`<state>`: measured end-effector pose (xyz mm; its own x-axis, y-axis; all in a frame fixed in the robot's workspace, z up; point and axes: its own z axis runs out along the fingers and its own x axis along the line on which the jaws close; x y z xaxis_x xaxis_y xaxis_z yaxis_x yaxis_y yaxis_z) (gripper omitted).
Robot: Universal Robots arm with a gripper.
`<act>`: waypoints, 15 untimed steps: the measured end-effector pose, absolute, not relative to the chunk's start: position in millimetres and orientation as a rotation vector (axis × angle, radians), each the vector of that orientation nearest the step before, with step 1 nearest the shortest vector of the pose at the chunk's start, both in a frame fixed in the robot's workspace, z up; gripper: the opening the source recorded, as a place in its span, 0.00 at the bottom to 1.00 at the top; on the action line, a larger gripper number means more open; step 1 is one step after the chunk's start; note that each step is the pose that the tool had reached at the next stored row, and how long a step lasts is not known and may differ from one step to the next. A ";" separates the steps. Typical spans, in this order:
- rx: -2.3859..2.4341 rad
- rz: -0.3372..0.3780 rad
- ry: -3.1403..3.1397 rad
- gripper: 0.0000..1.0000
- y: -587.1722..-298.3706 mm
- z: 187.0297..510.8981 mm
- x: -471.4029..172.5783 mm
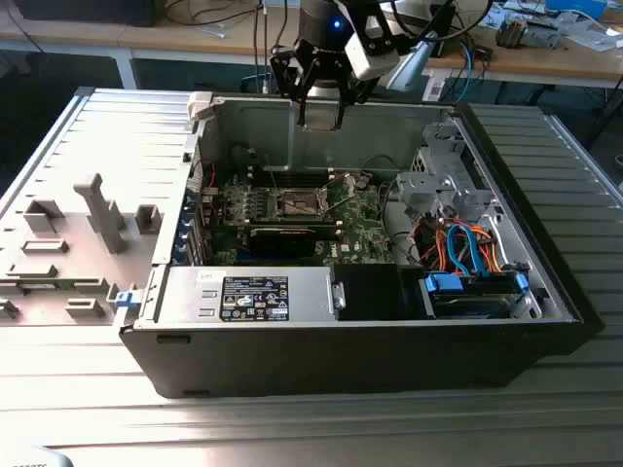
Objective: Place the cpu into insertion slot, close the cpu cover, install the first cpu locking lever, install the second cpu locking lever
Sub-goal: 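Place the cpu into insertion slot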
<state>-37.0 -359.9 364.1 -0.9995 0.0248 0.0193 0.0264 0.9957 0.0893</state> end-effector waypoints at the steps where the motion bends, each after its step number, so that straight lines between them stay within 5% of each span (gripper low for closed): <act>1: -0.040 -0.140 -3.120 0.54 -359.9 364.1 -37.0; 15: -0.040 -0.139 -3.120 0.54 -359.8 361.8 -37.1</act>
<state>-37.1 -359.8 361.8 -0.9995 0.0248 0.0193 0.0264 0.9957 0.0888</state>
